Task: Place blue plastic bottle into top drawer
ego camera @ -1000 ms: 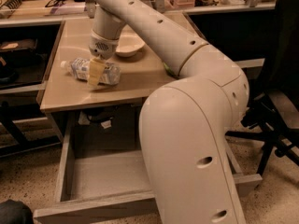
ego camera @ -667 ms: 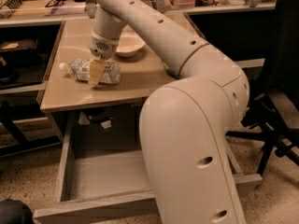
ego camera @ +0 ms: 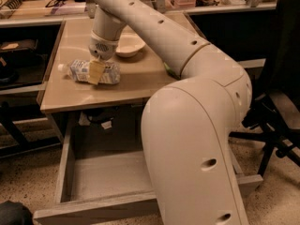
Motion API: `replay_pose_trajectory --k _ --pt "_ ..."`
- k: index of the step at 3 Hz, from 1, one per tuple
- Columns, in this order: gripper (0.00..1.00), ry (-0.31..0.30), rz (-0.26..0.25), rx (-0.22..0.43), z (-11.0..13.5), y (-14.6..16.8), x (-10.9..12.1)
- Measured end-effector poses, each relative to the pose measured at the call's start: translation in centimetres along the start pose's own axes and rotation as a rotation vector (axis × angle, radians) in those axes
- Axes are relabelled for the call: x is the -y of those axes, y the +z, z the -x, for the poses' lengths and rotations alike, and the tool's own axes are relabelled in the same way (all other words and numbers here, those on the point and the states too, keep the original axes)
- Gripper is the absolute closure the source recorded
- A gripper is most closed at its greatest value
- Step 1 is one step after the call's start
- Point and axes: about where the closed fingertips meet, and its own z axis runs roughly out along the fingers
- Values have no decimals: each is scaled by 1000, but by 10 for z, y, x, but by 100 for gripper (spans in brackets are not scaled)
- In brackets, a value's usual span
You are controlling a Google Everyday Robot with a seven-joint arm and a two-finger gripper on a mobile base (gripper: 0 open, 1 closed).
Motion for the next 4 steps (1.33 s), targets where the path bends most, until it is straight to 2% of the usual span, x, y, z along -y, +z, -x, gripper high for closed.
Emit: replay_pose_trajectory --k 1,2,4 --pt "100 28 -31 23 -5 -10 -15" --pt "100 72 -51 38 -19 -16 -47" --pt "100 180 -89 26 -58 -32 -127"
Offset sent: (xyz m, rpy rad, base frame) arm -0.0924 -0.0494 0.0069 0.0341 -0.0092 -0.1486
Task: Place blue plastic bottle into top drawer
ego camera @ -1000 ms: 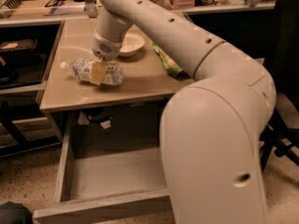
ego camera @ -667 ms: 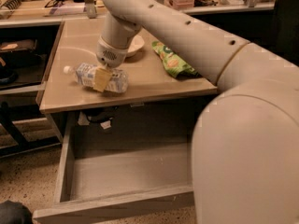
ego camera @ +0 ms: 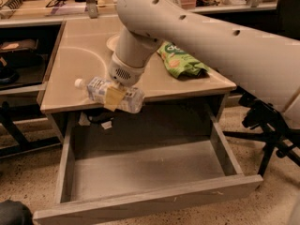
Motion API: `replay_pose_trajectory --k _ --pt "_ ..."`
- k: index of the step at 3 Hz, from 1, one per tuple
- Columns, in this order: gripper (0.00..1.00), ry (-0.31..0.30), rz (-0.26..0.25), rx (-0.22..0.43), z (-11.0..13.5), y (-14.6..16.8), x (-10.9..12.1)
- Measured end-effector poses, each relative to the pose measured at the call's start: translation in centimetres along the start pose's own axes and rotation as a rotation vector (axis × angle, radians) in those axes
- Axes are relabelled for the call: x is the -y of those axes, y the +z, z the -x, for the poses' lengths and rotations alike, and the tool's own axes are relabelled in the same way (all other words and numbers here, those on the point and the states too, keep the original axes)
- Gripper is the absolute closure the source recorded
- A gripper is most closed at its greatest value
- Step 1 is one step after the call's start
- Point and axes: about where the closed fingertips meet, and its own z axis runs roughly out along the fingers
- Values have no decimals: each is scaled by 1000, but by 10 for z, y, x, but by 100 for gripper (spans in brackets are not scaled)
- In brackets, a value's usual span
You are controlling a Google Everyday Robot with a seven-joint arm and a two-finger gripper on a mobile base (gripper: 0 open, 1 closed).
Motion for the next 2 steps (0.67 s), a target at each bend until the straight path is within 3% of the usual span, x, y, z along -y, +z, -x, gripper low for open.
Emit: replay_pose_trajectory --k 2 --pt "100 101 -68 -38 -56 -38 -67"
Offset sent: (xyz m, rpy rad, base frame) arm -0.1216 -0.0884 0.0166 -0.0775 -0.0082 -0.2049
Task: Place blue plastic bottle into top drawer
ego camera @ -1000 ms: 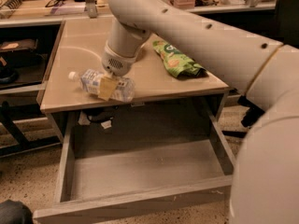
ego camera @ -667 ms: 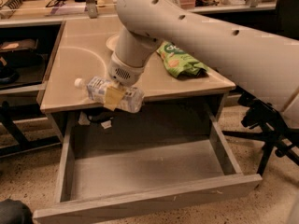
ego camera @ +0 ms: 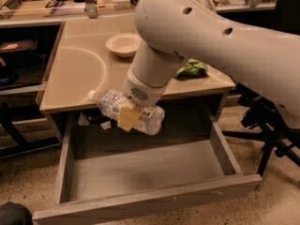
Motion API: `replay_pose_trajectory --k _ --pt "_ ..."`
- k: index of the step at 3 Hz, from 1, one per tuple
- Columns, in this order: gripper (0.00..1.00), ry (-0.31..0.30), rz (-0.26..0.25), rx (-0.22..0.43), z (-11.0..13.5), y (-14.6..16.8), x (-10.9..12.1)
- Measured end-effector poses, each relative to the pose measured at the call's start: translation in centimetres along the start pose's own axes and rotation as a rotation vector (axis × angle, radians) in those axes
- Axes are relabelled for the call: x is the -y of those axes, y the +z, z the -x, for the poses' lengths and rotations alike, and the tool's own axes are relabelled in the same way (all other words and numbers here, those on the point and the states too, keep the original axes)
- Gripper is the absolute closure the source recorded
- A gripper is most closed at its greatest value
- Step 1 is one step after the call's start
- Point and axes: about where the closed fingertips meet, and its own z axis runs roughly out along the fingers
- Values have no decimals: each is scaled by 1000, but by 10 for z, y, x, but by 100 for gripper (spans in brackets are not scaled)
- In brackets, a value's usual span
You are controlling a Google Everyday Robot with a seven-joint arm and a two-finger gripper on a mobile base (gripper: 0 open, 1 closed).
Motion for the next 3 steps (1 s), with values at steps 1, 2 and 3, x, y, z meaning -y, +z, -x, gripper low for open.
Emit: replay_pose_trajectory --k 1,2,3 --pt "100 92 -2 -11 -40 6 -13" --pt "100 168 16 -22 -79 21 -11" --pt "100 215 53 -44 -104 38 4"
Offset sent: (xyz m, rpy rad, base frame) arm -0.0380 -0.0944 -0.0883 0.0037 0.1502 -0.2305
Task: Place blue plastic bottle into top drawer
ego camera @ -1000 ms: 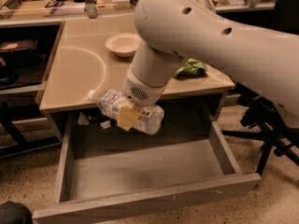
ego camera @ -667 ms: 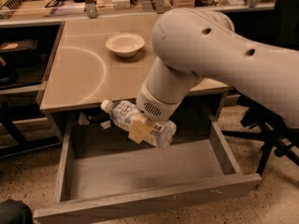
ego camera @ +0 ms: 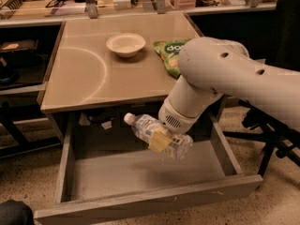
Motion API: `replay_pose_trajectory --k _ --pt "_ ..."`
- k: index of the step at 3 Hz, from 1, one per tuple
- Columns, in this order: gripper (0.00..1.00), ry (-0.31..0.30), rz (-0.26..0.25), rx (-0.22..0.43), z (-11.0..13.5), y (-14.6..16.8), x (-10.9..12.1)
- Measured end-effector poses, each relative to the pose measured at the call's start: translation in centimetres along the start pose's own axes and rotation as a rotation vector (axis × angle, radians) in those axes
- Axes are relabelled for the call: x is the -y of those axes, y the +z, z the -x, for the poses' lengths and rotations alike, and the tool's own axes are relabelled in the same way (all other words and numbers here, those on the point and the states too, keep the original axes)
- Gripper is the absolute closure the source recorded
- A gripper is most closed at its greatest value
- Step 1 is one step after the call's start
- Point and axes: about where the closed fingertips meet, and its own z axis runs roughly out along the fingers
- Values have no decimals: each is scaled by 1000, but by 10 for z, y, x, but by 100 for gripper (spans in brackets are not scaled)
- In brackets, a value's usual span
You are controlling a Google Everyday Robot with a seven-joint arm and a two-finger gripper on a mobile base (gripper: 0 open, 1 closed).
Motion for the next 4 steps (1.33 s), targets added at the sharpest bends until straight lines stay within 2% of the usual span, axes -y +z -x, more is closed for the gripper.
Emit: replay_pose_trajectory --k 1,2,3,4 --pt "100 3 4 -2 -1 2 1" --pt "100 11 43 13 3 28 -3" --pt "100 4 74 11 18 76 -5" --pt "100 -13 81 23 39 109 3"
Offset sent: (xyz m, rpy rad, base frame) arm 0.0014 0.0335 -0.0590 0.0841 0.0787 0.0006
